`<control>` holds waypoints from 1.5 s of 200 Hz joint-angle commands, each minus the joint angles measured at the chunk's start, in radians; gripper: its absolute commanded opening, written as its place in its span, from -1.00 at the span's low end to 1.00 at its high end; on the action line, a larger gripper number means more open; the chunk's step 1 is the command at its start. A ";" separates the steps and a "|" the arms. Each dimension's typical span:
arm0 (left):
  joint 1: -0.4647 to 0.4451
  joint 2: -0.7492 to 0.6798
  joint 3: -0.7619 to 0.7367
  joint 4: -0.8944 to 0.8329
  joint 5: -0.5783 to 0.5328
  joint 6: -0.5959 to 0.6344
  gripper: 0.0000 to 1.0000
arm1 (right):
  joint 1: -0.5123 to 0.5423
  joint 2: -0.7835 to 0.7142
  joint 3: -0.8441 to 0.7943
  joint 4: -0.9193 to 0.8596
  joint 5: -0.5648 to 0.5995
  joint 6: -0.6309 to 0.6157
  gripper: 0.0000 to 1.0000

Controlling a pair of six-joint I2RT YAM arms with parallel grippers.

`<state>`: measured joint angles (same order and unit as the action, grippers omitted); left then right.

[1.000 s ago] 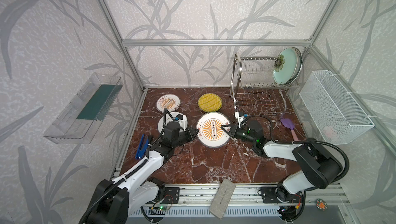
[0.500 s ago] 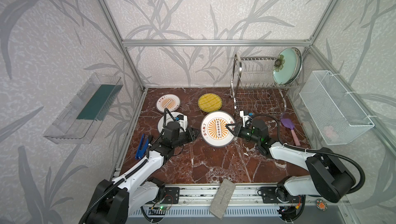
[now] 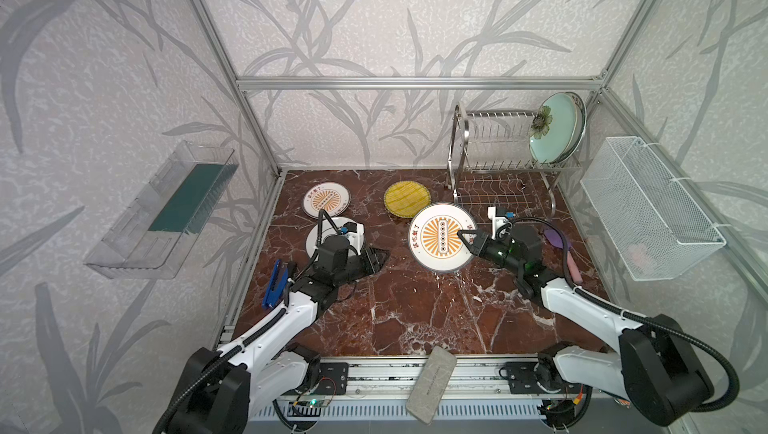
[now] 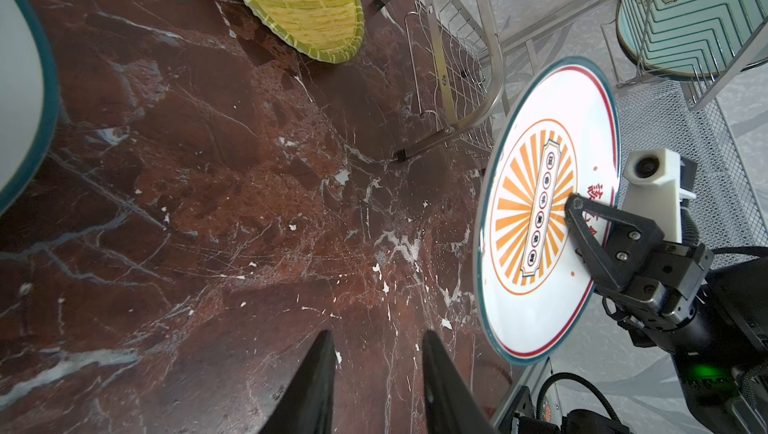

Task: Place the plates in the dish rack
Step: 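Carry the sunburst plate toward the dish rack with the right gripper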

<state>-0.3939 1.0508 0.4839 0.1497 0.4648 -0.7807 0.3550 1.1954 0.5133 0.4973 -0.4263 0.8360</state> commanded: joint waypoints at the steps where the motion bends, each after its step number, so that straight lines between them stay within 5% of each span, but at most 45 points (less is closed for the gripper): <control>1: -0.003 0.004 0.033 0.001 0.018 0.015 -0.31 | -0.030 -0.053 0.040 -0.021 -0.037 -0.035 -1.00; 121: -0.025 -0.001 0.095 -0.099 0.032 0.081 -0.32 | -0.158 -0.251 0.304 -0.413 -0.005 -0.299 -1.00; 300: -0.038 -0.084 0.558 -0.550 0.041 0.430 -0.32 | -0.265 -0.169 0.883 -0.760 0.301 -0.625 -1.00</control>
<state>-0.4278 1.0004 0.9894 -0.3332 0.4980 -0.4240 0.1184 0.9909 1.3033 -0.2638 -0.1722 0.2707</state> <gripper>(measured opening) 0.341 0.116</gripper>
